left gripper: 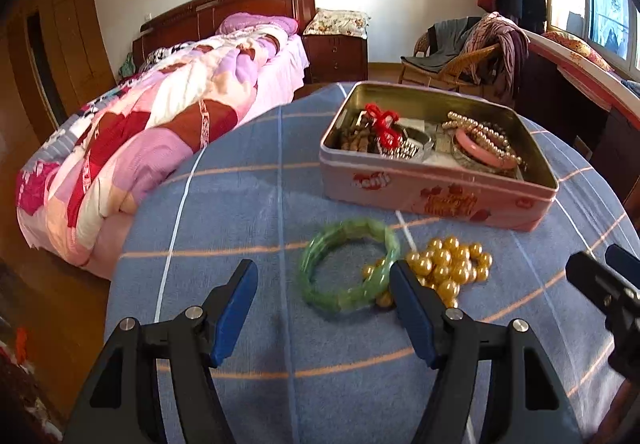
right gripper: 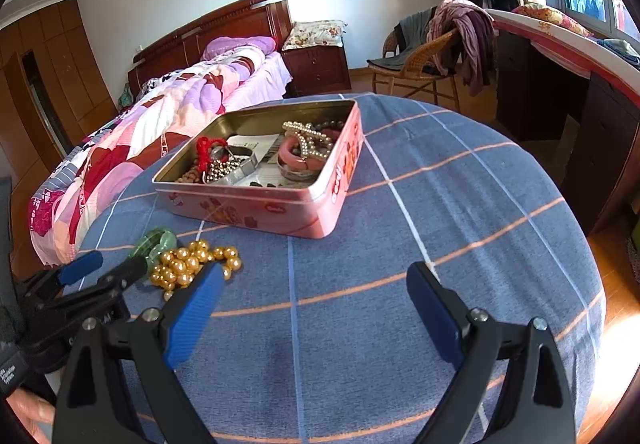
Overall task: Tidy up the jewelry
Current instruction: 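Lower the left tool onto the green jade bangle and close it, then grasp the gold bead bracelet with the right tool while the left tool holds the bangle, then carry the jade bangle and gold beads into the pink tin and open both tools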
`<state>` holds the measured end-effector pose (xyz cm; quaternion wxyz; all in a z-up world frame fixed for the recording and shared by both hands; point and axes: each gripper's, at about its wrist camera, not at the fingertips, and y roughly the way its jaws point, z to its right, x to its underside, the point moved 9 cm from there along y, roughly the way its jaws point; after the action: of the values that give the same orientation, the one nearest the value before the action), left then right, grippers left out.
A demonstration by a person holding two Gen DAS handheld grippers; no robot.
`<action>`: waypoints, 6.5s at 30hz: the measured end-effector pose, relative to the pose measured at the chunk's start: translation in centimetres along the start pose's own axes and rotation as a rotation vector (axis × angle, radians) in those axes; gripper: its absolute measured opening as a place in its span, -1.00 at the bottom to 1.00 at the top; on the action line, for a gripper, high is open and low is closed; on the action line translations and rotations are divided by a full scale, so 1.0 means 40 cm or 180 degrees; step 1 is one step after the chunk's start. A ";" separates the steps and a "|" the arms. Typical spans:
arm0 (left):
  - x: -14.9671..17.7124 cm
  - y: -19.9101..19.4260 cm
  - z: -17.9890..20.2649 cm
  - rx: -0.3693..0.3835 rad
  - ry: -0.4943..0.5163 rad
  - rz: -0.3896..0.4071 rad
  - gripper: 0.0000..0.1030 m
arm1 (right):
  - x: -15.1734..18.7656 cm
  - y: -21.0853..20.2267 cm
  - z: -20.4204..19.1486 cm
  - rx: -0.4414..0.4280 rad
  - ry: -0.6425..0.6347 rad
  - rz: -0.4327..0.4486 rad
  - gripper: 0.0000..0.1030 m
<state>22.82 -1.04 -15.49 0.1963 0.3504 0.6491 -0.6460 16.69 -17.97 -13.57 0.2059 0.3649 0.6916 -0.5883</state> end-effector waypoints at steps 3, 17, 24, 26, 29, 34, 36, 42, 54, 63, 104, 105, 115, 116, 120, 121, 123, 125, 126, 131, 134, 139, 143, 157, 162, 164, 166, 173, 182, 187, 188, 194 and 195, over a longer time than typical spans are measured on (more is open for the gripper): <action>-0.017 0.007 0.014 0.0022 0.0039 0.0057 0.33 | 0.000 0.001 0.000 0.0002 0.0005 0.0006 0.84; 0.029 0.004 -0.038 0.0332 -0.0269 -0.0173 -0.83 | 0.001 0.005 0.000 0.0015 0.0003 0.0000 0.84; 0.085 -0.041 -0.081 0.0416 -0.0518 -0.0209 -0.87 | 0.000 0.005 0.001 0.0027 -0.0008 -0.0010 0.84; 0.093 -0.054 -0.087 0.0404 -0.0492 -0.0203 -0.90 | -0.001 0.004 0.002 0.0025 -0.0013 -0.0010 0.84; 0.099 -0.068 -0.096 0.0446 -0.0482 -0.0184 -0.92 | -0.002 0.005 -0.007 -0.0035 -0.0049 -0.0018 0.84; 0.119 -0.062 -0.115 0.0389 -0.0438 -0.0256 -0.91 | 0.003 0.009 -0.105 -0.0476 -0.0351 -0.0089 0.78; 0.123 -0.066 -0.124 0.0362 -0.0460 -0.0254 -0.91 | 0.015 0.020 -0.173 -0.0702 -0.0501 -0.0179 0.65; 0.147 -0.058 -0.141 0.0339 -0.0471 -0.0351 -0.51 | 0.066 0.116 -0.359 -0.1221 -0.0791 -0.0760 0.33; 0.160 -0.051 -0.145 0.0281 -0.0316 -0.0244 -0.81 | 0.087 0.144 -0.362 -0.1006 -0.1098 -0.0804 -0.54; 0.150 -0.058 -0.107 0.0478 -0.0363 -0.0238 -0.90 | 0.060 0.103 -0.195 -0.0954 -0.0691 -0.0793 -0.58; 0.011 -0.247 0.044 0.0793 -0.0199 0.0374 -0.90 | -0.054 -0.151 -0.124 -0.0510 -0.0500 0.0358 -0.58; 0.013 -0.250 0.043 0.0777 -0.0194 0.0373 -0.90 | -0.054 -0.155 -0.124 -0.0507 -0.0500 0.0364 -0.59; 0.014 -0.290 0.043 0.0708 -0.0157 0.0434 -0.90 | -0.061 -0.216 -0.134 -0.0477 -0.0558 0.0542 -0.58; 0.013 -0.293 0.043 0.0701 -0.0156 0.0442 -0.90 | -0.062 -0.221 -0.136 -0.0473 -0.0568 0.0560 -0.58; 0.008 -0.302 0.050 0.0717 -0.0139 0.0474 -0.90 | -0.069 -0.231 -0.140 -0.0455 -0.0603 0.0613 -0.58; 0.006 -0.302 0.052 0.0724 -0.0134 0.0477 -0.90 | -0.071 -0.232 -0.141 -0.0446 -0.0613 0.0623 -0.58; 0.000 -0.299 0.058 0.0734 -0.0120 0.0479 -0.90 | -0.075 -0.231 -0.142 -0.0441 -0.0618 0.0628 -0.58; -0.006 -0.289 0.061 0.0742 -0.0110 0.0466 -0.90 | -0.080 -0.225 -0.138 -0.0426 -0.0613 0.0627 -0.58; -0.008 -0.284 0.062 0.0745 -0.0110 0.0456 -0.90 | -0.083 -0.223 -0.135 -0.0415 -0.0609 0.0627 -0.58; -0.033 -0.256 0.062 0.0755 -0.0142 0.0377 -0.90 | -0.111 -0.215 -0.124 -0.0376 -0.0574 0.0632 -0.58; -0.058 -0.245 0.060 0.0763 -0.0161 0.0374 -0.90 | -0.135 -0.211 -0.127 -0.0337 -0.0591 0.0662 -0.58; -0.096 -0.239 0.058 0.0788 -0.0181 0.0414 -0.90 | -0.172 -0.193 -0.130 -0.0308 -0.0604 0.0666 -0.59; -0.133 -0.223 0.051 0.0812 -0.0205 0.0453 -0.90 | -0.203 -0.170 -0.136 -0.0284 -0.0611 0.0673 -0.58; -0.232 -0.127 0.059 0.0786 -0.0221 0.0549 -0.90 | -0.308 -0.053 -0.135 -0.0163 -0.0662 0.0621 -0.58; -0.270 -0.090 0.082 0.0802 -0.0193 0.0586 -0.90 | -0.329 -0.008 -0.127 -0.0109 -0.0668 0.0588 -0.58; -0.281 -0.076 0.095 0.0838 -0.0188 0.0595 -0.90 | -0.334 0.010 -0.124 -0.0084 -0.0669 0.0569 -0.58; -0.293 -0.058 0.114 0.0874 -0.0160 0.0608 -0.90 | -0.341 0.030 -0.121 -0.0072 -0.0657 0.0535 -0.58; -0.308 0.022 0.167 0.0911 -0.0062 0.0523 -0.89 | -0.353 0.115 -0.098 0.0056 -0.0709 0.0368 -0.58; -0.278 0.134 0.195 0.0863 0.0005 0.0206 -0.89 | -0.326 0.227 -0.057 0.0079 -0.0689 0.0004 -0.59; -0.251 0.179 0.198 0.0707 0.0054 0.0055 -0.87 | -0.305 0.268 -0.060 0.0055 -0.0791 -0.0157 -0.59; -0.245 0.187 0.199 0.0681 0.0067 0.0019 -0.84 | -0.299 0.277 -0.062 0.0038 -0.0818 -0.0203 -0.59; -0.237 0.178 0.215 0.0459 0.0316 0.0045 0.24 | -0.268 0.302 -0.079 -0.0153 -0.0891 -0.0383 0.09; -0.238 0.172 0.214 0.0401 0.0363 0.0069 0.25 | -0.267 0.300 -0.081 -0.0187 -0.0874 -0.0386 0.24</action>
<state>32.45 -11.85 -14.32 0.1435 0.4053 0.6135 -0.6624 33.04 -17.14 -13.18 0.2733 0.2323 0.6946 -0.6236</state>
